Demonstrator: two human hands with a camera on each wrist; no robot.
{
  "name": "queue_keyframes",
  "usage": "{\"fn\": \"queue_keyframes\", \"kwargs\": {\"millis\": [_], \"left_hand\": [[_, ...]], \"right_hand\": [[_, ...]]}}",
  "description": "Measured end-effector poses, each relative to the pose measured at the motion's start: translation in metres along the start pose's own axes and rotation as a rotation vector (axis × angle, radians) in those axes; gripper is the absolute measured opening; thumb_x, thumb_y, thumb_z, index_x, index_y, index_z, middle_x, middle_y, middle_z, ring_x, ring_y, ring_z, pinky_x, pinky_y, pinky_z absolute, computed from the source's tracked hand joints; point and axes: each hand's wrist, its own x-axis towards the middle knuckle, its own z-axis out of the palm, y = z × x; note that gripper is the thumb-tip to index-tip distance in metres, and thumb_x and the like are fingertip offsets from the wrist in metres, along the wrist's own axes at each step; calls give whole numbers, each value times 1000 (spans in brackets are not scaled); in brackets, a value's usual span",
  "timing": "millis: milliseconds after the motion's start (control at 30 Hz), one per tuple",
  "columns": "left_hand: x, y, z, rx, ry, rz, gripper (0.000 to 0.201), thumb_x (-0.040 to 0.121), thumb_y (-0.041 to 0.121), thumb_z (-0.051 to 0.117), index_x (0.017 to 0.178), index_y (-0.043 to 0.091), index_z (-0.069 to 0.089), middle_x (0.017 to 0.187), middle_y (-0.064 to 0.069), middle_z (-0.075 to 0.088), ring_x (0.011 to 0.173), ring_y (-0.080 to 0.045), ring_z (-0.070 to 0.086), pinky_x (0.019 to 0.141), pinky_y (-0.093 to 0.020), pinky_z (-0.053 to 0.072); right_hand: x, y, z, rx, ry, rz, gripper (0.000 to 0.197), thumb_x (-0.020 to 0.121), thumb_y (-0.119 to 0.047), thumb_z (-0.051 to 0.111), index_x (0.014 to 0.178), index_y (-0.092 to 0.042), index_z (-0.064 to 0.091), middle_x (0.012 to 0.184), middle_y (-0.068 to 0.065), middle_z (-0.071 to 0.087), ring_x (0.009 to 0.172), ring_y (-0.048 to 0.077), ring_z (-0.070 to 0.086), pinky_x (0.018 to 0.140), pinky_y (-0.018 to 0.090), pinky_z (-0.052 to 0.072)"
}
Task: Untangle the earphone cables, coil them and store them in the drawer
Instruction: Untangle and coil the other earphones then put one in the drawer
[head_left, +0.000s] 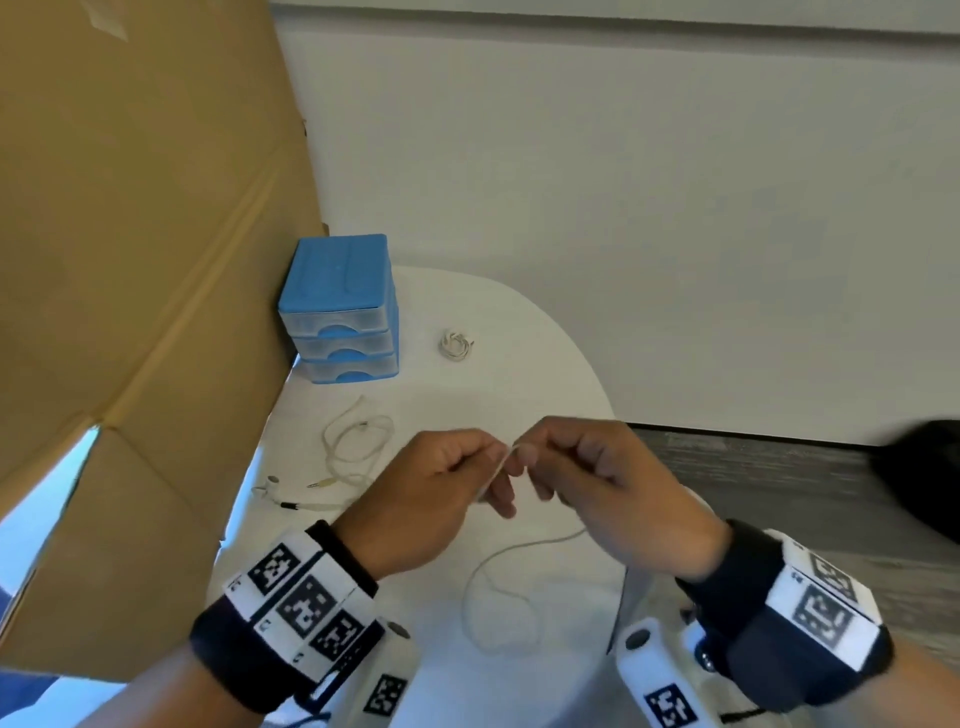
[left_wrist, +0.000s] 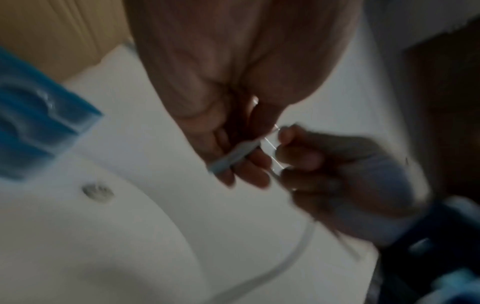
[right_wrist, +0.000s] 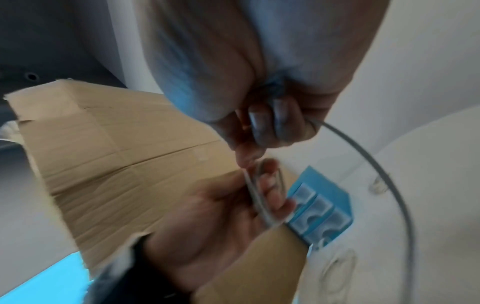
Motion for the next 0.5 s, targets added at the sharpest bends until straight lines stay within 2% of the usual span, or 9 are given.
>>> {"fn": "queue_keyframes", "kwargs": {"millis": [67,167,233,300,367,400,433,500], "left_hand": [[-2,7,3,-207,-71,-134,30,102,11,42,89,1,67,69,-6,64,69,-22,67,71,-26,54],[-3,17,-1,-417,-83,-246,31,100,12,42,88,-3,67,68,-11,61,65,-27,66,73,-32,57],[-5,19,-4,-440,-127,-315,30,98,13,44,90,-4,67,68,-12,61,64,-28,66,69,-31,58],[-8,17,-3,-452,-179,-391,28,94,17,50,93,-6,67,69,-12,62,64,-27,66,66,-30,58],[-8,17,-1,-492,-181,-425,31,85,22,56,94,-6,69,68,-10,62,61,-24,65,66,-30,59],[-7,18,0,-533,-147,-412,33,81,23,58,92,-5,70,68,-9,63,61,-23,66,65,-30,59],[-5,19,1,-595,-92,-382,32,79,23,59,90,-5,70,68,-9,65,62,-23,68,65,-29,60],[0,20,-1,-760,44,-297,30,78,21,59,88,-5,69,74,-12,71,72,-26,73,67,-29,61]], "right_hand": [[4,7,-5,25,97,46,23,99,-10,55,83,-6,70,59,-7,57,57,4,46,54,19,36],[8,17,-3,90,252,142,15,91,-11,67,79,-4,71,53,-11,51,47,1,42,48,11,33],[9,21,-2,113,298,144,14,86,-13,73,77,-3,72,56,7,56,50,5,46,51,14,37],[10,25,-1,106,281,144,12,85,-15,75,75,-8,74,71,27,62,60,16,51,59,25,41],[9,29,2,97,262,157,12,87,-16,73,75,-13,75,76,30,64,63,20,50,61,30,41],[9,32,3,76,250,161,16,89,-17,71,74,-17,75,73,27,64,62,18,50,60,28,41],[8,34,4,38,220,164,22,92,-19,68,71,-23,75,64,18,62,59,12,49,60,23,39],[3,36,9,-48,74,201,32,97,-21,60,70,-32,74,55,-7,54,51,0,43,56,16,36]]}}
